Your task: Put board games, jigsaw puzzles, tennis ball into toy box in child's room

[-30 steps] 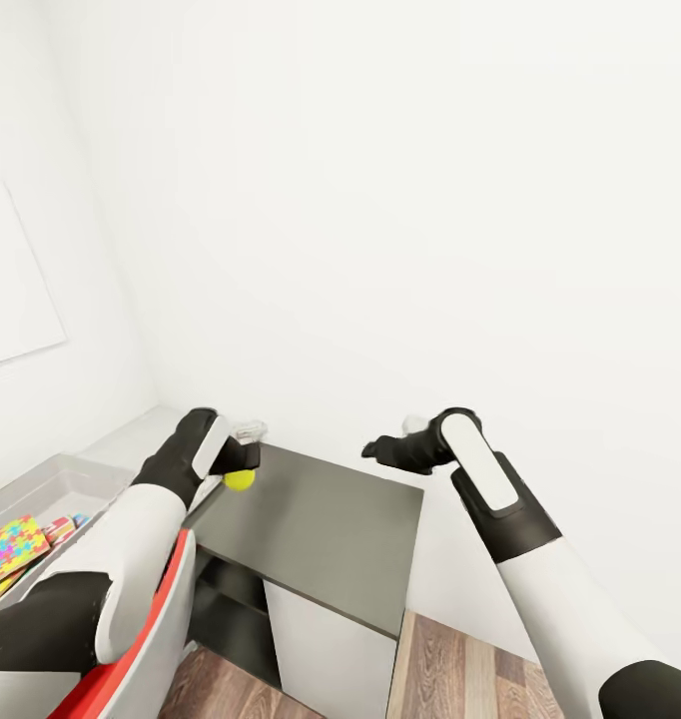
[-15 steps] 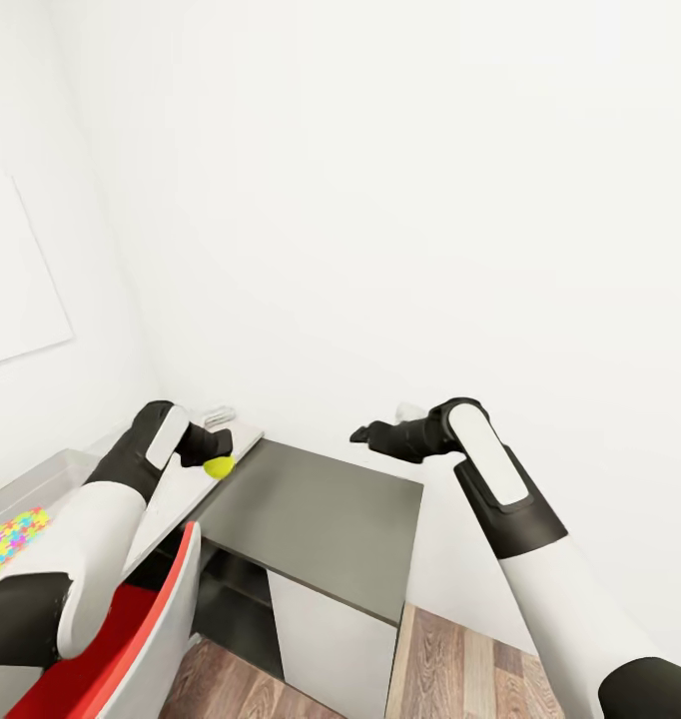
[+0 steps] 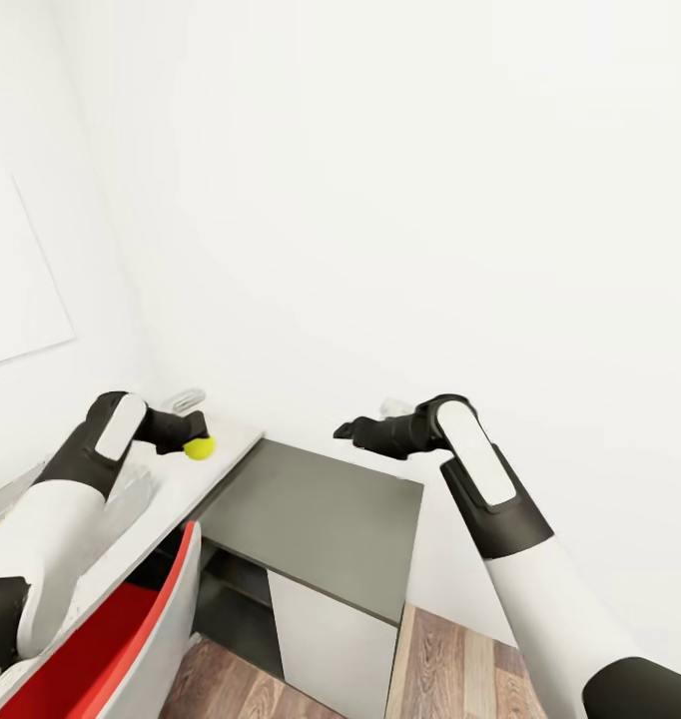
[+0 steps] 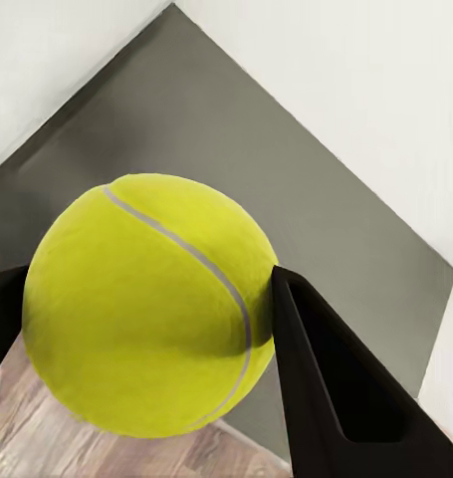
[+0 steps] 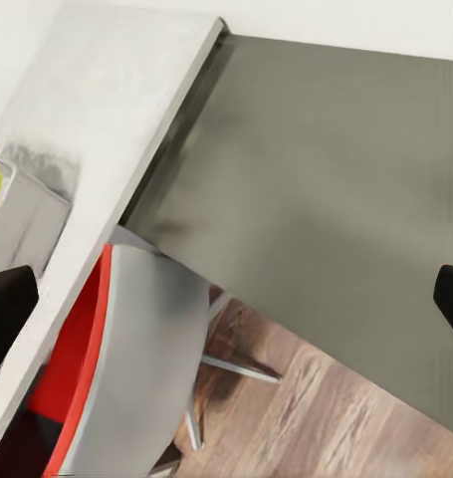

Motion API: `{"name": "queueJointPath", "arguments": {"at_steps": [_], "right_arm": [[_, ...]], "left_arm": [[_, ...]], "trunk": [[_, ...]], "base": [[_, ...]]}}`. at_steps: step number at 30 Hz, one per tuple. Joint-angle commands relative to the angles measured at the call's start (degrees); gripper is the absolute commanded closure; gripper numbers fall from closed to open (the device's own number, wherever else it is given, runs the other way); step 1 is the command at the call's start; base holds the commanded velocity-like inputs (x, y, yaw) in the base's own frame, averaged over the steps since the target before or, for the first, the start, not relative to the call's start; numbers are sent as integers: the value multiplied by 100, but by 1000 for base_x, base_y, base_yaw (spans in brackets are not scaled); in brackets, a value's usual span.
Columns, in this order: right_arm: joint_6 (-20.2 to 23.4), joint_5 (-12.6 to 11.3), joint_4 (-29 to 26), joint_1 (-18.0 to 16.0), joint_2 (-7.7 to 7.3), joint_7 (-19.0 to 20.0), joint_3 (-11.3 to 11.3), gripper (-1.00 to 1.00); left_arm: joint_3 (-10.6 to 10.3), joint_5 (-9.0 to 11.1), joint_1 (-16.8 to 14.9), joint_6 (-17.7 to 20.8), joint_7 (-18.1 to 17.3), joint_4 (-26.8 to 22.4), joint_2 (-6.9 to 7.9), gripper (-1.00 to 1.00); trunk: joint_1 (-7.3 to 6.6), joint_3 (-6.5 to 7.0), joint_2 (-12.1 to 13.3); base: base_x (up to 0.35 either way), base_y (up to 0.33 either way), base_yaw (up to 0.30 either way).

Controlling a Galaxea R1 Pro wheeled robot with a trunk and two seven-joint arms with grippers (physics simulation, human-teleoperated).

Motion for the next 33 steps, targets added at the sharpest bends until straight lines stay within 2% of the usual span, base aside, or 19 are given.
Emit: {"name": "queueJointPath", "arguments": {"at_steps": [1, 4, 5, 8, 14, 22, 28, 33], "right_arm": [[21, -27, -7, -10, 84, -70, 2, -100], [21, -12, -13, -24, 216, -80, 4, -100], [21, -10, -13, -41, 233, -80, 4, -100], [21, -8, -14, -66, 277, -79, 11, -100], [21, -7, -20, -119, 315, -85, 13, -100], [21, 35, 5, -305, 527, -79, 29, -100], [21, 464, 20, -336, 593, -73, 31, -100], [21, 571, 35, -338, 596, -70, 37, -100]], "left_arm": [[2, 248, -4, 20, 44, -9, 76, 100], [-21, 826, -4, 20, 48, -19, 300, 100], [-32, 941, -4, 20, 48, -26, 361, 100], [-54, 1097, -4, 20, 49, -115, 451, 100], [-66, 1150, -4, 20, 49, -242, 482, 100], [-64, 1148, -4, 20, 49, -269, 492, 100], [-66, 1137, -4, 20, 49, -269, 494, 100], [-66, 1110, -4, 20, 49, -271, 500, 100]], "trunk": [[4, -14, -13], [4, -14, -13], [4, -14, -13], [4, -14, -13], [4, -14, -13], [4, -14, -13], [4, -14, -13], [4, -14, -13]], "base": [[0, 0, 90], [0, 0, 183], [0, 0, 243], [0, 0, 263], [0, 0, 278], [0, 0, 282], [0, 0, 282], [0, 0, 282]]}}
